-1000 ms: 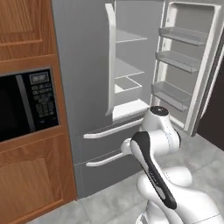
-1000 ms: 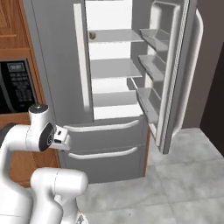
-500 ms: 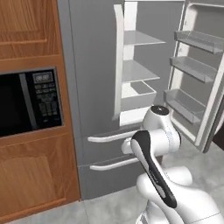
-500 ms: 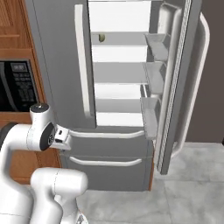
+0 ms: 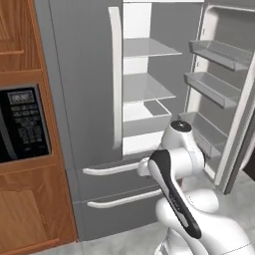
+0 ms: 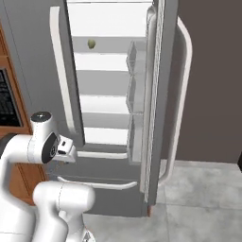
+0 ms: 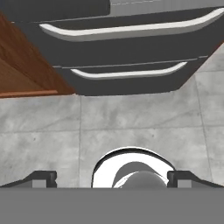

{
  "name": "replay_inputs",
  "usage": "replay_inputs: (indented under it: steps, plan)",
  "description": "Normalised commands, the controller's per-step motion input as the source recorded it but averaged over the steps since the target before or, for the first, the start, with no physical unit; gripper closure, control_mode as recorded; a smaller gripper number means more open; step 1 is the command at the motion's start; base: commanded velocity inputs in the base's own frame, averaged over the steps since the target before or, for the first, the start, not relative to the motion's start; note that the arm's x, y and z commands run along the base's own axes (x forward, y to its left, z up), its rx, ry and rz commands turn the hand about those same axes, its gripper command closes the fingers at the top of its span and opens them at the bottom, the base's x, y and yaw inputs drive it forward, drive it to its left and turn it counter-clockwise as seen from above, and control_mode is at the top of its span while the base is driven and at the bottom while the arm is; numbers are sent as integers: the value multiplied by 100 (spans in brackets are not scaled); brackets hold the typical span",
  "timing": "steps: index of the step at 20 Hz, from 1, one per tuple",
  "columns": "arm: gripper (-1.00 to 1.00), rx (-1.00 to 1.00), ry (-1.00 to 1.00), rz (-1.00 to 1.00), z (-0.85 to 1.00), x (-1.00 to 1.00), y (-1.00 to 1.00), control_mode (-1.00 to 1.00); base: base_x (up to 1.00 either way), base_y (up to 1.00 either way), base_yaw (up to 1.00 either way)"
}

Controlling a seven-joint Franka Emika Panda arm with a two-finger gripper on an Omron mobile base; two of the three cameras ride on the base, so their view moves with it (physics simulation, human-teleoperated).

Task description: Retrieve the sausage and cheese from the fridge and place them on the cutting board on the counter.

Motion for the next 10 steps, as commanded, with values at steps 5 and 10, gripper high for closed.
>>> replay_inputs:
  steps: [5,10]
  plan:
    - [-100,0,0,0,0,0,0,100,66,-40,12]
    - [-100,0,0,0,0,0,0,100,56,-43,12]
